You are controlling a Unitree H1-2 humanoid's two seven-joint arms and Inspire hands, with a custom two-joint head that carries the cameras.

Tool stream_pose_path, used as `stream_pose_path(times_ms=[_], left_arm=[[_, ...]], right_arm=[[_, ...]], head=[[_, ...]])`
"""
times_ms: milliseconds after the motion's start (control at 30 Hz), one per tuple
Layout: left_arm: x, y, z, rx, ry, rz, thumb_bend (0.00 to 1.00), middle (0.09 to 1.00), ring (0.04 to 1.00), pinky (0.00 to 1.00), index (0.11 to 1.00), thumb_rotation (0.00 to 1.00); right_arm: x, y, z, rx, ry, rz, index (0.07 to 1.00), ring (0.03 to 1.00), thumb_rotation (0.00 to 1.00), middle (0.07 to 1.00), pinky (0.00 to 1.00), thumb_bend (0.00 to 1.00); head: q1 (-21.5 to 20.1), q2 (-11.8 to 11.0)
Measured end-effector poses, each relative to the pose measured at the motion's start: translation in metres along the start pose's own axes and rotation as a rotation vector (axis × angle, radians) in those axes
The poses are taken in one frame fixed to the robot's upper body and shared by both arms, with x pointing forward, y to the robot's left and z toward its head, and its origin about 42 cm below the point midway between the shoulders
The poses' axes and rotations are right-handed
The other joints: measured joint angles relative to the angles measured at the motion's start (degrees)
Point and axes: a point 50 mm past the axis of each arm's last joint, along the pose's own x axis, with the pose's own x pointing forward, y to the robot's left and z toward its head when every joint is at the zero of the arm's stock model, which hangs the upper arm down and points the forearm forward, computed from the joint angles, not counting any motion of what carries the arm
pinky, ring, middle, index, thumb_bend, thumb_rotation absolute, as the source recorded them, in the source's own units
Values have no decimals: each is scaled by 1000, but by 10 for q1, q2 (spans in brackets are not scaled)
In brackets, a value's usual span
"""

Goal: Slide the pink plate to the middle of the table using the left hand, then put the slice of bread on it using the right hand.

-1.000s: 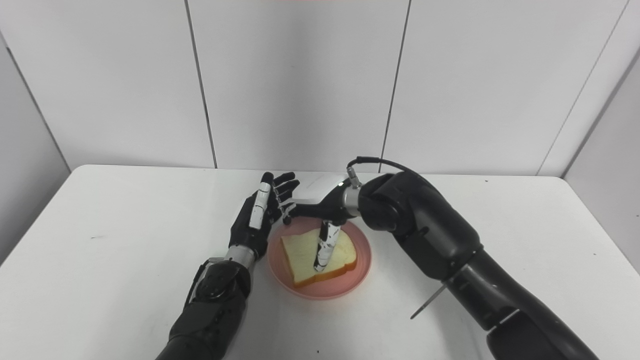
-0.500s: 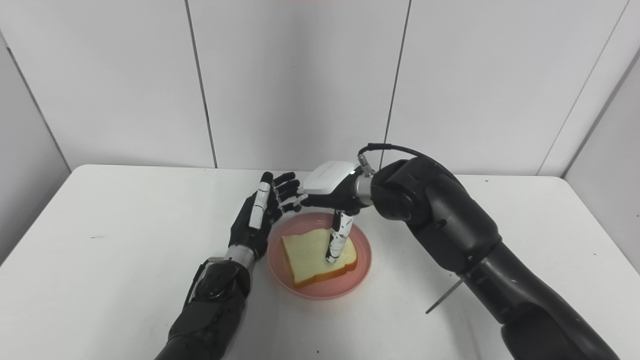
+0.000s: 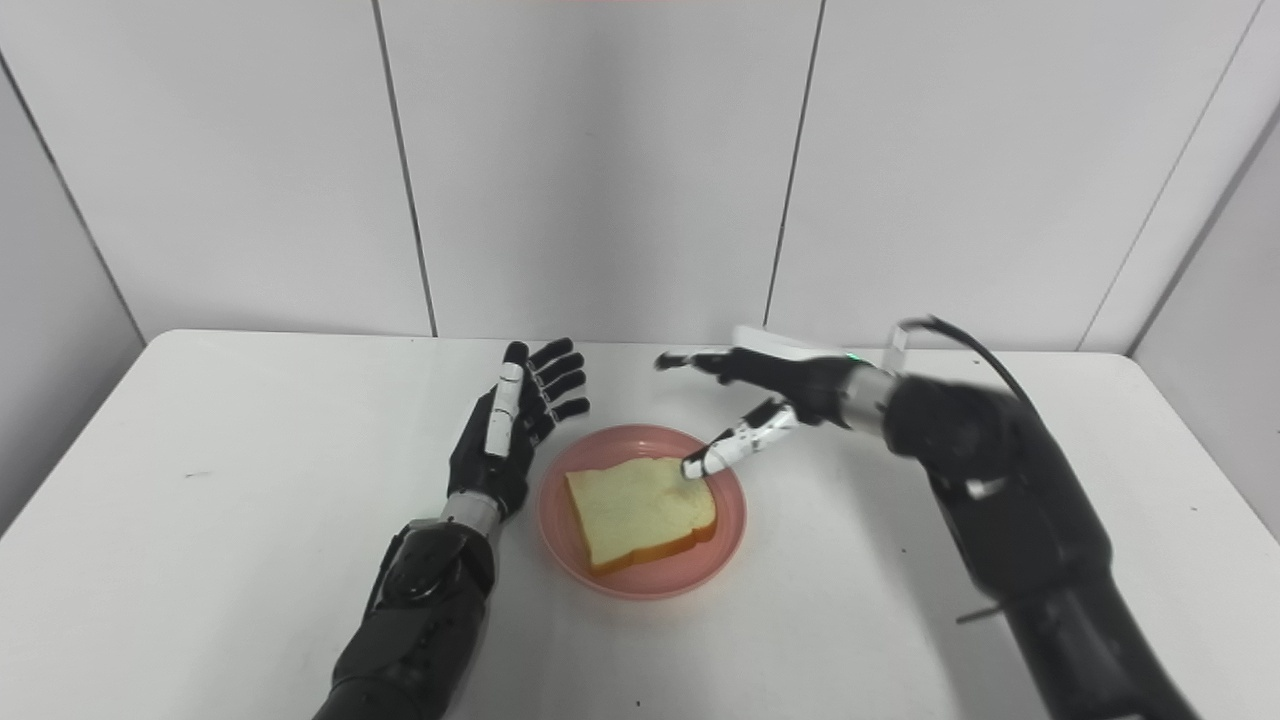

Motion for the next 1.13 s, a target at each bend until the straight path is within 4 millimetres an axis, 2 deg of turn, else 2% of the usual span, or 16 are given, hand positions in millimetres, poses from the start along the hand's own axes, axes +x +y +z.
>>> stream_pose_path(times_ms=[67,133,167,267,433,533,600,700,800,1000,1133], left_arm=[[-6,4,1,-1,-14,12,803,839,853,754,734,896],[-14,6,3,2,-25,33,809,849,861,758,731,897],[-16,6,4,17,-32,48,816,854,862,759,728,899],[-24,2,5,71,-30,70,825,859,856,741,722,911],[-40,0,6,122,-47,138,792,888,895,824,793,945],[-47,1,7,143,-55,185,801,912,917,855,831,964],[-49,1,10,146,-44,195,814,953,966,955,889,990],[-48,1,15,149,-5,197,821,984,994,994,930,999],[-47,2,20,162,17,178,803,999,1000,1000,955,1000],[-49,16,25,186,37,170,808,1000,1000,1000,969,1000],[-49,17,26,175,43,175,823,1000,1000,1000,976,1000]], right_arm=[[-3,27,-21,116,28,-88,980,867,888,899,781,909],[-2,53,-31,235,42,-171,984,878,936,900,806,934],[-2,60,-34,292,41,-221,985,888,959,904,811,930],[2,64,-32,406,24,-334,994,904,996,924,825,902],[5,69,-29,649,-39,-487,970,886,1000,901,811,911],[6,84,-27,722,-35,-522,967,879,1000,897,813,903],[6,95,-26,766,-24,-551,964,884,957,902,831,904],[8,111,-24,838,-7,-597,971,898,942,919,851,903],[11,117,-20,871,-3,-624,964,890,956,925,842,892],[16,123,-13,872,1,-650,944,873,964,909,834,879],[19,130,-9,872,-1,-631,931,867,949,900,827,837]], head=[[-2,1],[-2,1],[-1,2],[-2,2],[-18,4],[-25,5],[-32,6],[-37,6],[-41,7],[-51,8],[-52,11]])
